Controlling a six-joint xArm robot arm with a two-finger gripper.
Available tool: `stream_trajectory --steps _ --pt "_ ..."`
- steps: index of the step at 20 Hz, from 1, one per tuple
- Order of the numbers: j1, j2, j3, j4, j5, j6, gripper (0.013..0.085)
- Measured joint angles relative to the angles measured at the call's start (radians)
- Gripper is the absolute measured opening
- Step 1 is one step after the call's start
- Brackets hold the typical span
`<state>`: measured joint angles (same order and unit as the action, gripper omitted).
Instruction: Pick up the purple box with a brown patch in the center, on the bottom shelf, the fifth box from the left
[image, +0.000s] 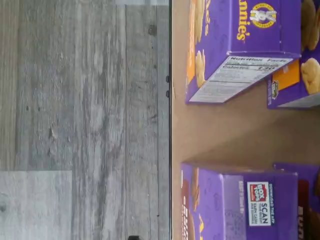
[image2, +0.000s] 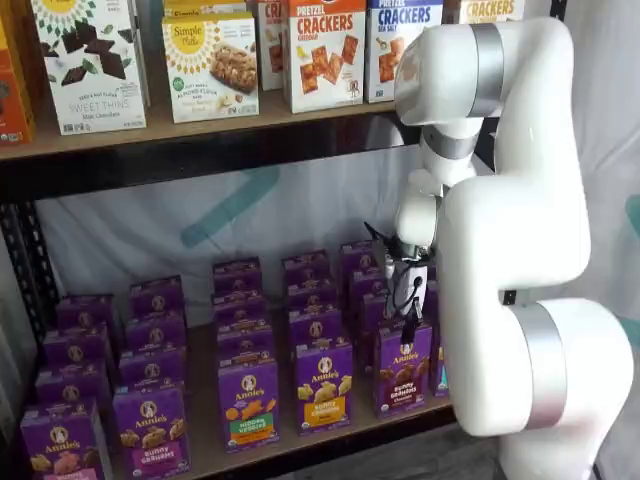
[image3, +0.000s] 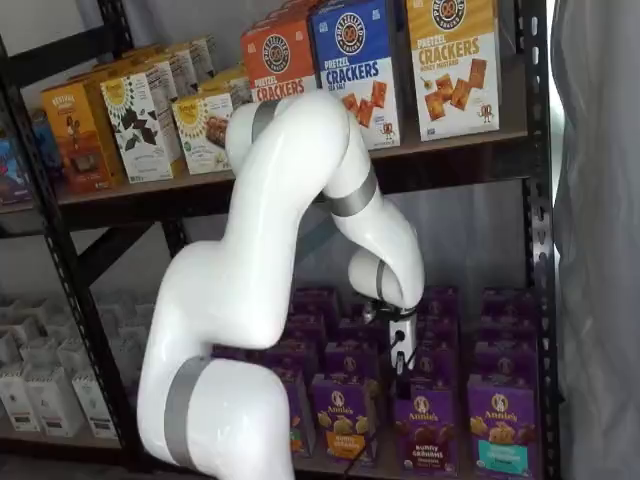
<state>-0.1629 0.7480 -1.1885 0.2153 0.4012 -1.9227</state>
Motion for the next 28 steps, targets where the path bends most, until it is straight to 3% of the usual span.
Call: stream_trajectory --steps 3,8,21,28 --pt "0.001 0.018 -0.040 0.034 0.051 -0.026 0.0850" --pt "0.004 0.052 -0.085 0.017 0.063 -0.007 0.0850" --pt "-0.017 0.179 -0.191 -0.220 0.033 0.182 0.0850" --pt "-0.019 0.228 -0.227 -0.269 0.019 0.224 0.0850"
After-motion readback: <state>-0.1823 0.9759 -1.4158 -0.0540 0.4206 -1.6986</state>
